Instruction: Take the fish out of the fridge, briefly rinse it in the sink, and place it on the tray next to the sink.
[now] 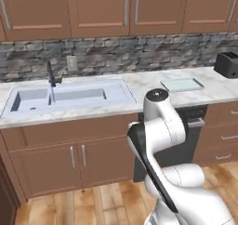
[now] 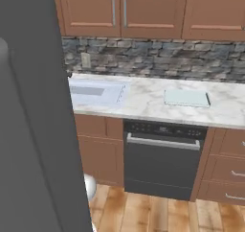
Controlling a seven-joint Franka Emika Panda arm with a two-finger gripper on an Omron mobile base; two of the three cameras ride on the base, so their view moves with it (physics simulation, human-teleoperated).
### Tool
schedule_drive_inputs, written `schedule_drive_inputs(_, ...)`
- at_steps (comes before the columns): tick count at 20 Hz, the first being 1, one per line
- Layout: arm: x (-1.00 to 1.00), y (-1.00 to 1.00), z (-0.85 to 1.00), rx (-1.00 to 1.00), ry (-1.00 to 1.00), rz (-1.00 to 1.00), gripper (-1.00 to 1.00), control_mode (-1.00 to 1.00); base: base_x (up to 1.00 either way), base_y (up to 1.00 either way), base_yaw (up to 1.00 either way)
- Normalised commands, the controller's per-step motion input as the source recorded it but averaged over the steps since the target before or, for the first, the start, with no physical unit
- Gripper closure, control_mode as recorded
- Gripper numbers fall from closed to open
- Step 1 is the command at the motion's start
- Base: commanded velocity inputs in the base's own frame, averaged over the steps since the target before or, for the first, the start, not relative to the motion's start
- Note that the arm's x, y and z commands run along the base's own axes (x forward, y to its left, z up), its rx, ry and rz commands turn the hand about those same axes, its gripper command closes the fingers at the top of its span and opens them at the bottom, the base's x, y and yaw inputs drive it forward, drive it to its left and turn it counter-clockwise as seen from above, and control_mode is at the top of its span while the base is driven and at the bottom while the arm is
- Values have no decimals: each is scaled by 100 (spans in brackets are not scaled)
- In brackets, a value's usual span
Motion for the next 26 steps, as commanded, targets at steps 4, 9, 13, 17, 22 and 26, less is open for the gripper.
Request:
schedule_drive_inputs(4,0,0,0,0,0,0,100,100,-35,-100,-23)
schedule_drive_inputs(9,0,0,0,0,0,0,100,100,17,-100,-22)
schedule_drive_inputs(13,0,0,0,0,0,0,100,100,89,-100,-8)
schedule_drive_inputs(17,0,0,0,0,0,0,100,100,100,-87,0)
schedule_drive_inputs(22,0,0,0,0,0,0,100,100,100,-73,0)
schedule_drive_inputs(26,0,0,0,0,0,0,100,100,90,-10,9)
